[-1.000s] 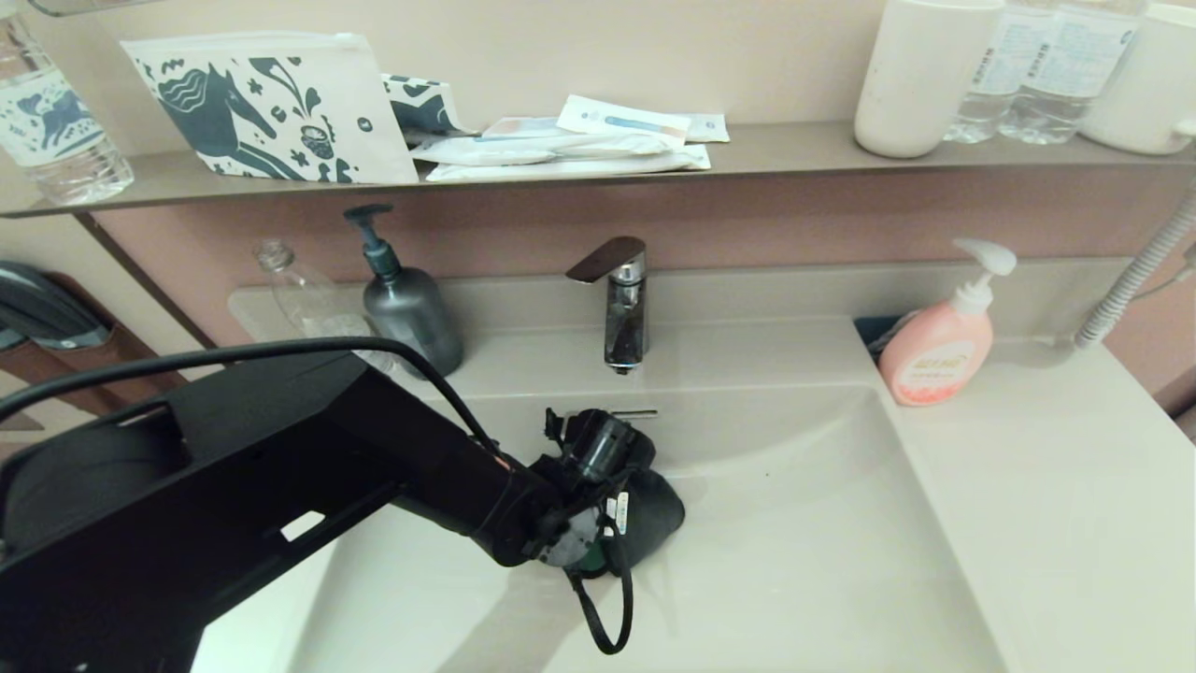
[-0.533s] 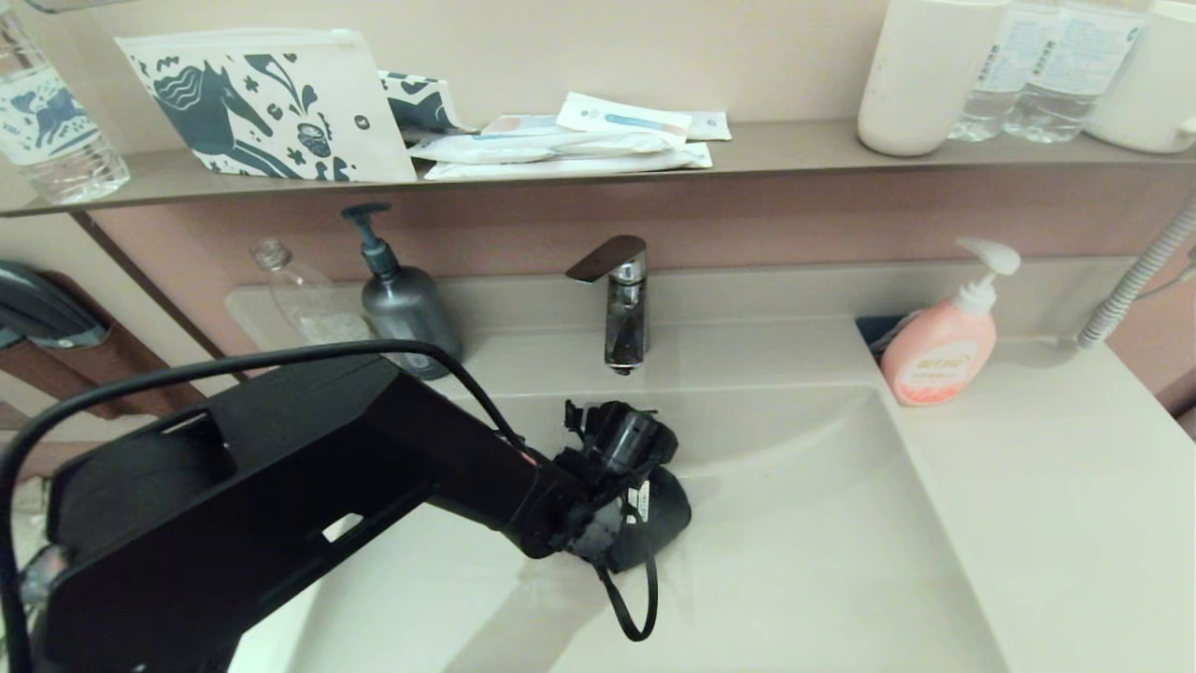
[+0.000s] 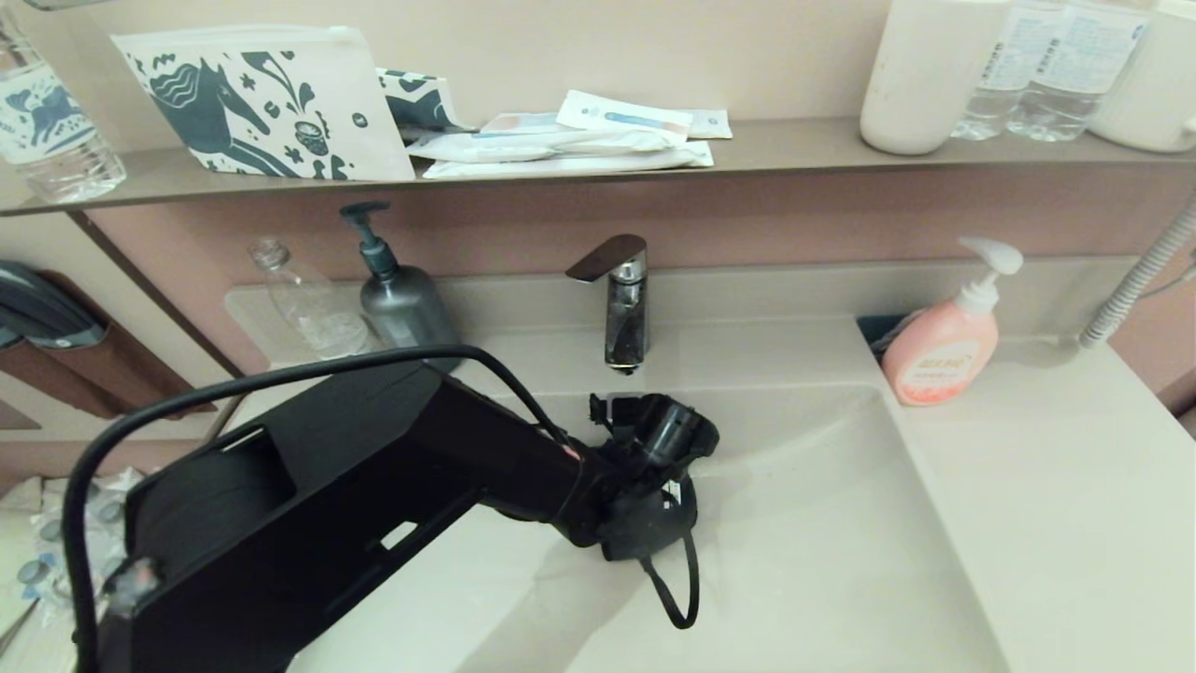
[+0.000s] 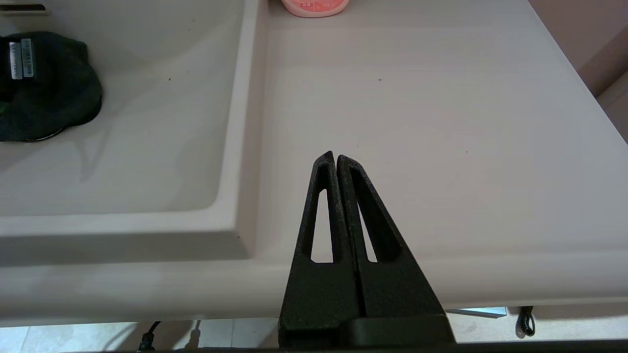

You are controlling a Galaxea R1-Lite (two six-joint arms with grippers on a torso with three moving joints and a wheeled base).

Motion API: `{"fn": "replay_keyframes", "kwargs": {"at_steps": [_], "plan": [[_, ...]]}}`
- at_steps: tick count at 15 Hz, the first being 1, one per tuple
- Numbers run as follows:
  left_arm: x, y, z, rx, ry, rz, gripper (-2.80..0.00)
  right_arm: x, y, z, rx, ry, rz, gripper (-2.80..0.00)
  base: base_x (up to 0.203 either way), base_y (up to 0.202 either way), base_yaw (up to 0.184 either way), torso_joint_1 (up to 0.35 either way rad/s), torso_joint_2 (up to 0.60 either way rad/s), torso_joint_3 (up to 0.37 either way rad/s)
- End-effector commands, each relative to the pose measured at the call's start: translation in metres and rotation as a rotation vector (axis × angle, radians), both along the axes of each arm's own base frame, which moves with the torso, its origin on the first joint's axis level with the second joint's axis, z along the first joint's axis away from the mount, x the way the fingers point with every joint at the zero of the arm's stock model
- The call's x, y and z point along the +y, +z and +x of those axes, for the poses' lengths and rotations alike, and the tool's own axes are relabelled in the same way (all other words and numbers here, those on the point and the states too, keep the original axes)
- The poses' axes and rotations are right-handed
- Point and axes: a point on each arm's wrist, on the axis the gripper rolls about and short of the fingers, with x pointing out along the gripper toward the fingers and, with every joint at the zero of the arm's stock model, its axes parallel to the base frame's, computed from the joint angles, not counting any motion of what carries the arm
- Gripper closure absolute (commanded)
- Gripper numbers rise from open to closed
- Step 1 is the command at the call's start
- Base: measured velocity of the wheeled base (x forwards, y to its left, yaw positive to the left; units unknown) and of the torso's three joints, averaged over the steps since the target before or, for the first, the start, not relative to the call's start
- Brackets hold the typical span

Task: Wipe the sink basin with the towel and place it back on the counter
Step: Wipe the sink

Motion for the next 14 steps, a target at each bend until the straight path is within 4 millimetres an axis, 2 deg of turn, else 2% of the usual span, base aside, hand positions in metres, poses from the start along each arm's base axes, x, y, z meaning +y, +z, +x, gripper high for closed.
{"fn": "replay_keyframes", "kwargs": {"at_steps": [1,5,8,12,14], "plan": [[-0.009,0.009,-0.002,0.000,0.005,-0.020,0.00,0.000,0.000,0.000,0.002,0.000,-0.001,0.00,0.000,0.000,0.000,0.000,0.00,0.000],[-0.033,0.025,-0.021,0.037,-0.009,-0.045,0.00,0.000,0.000,0.000,0.002,0.000,-0.001,0.00,0.000,0.000,0.000,0.000,0.00,0.000],[-0.044,0.033,-0.030,0.040,-0.020,-0.067,0.00,0.000,0.000,0.000,0.001,0.000,0.000,0.00,0.000,0.000,0.000,0.000,0.00,0.000],[-0.056,0.042,-0.038,0.061,-0.006,-0.098,0.00,0.000,0.000,0.000,0.001,0.000,0.000,0.00,0.000,0.000,0.000,0.000,0.00,0.000],[-0.061,0.039,-0.044,0.081,0.005,-0.102,0.00,0.000,0.000,0.000,0.002,0.001,-0.001,0.00,0.000,0.000,0.000,0.000,0.00,0.000]]}}
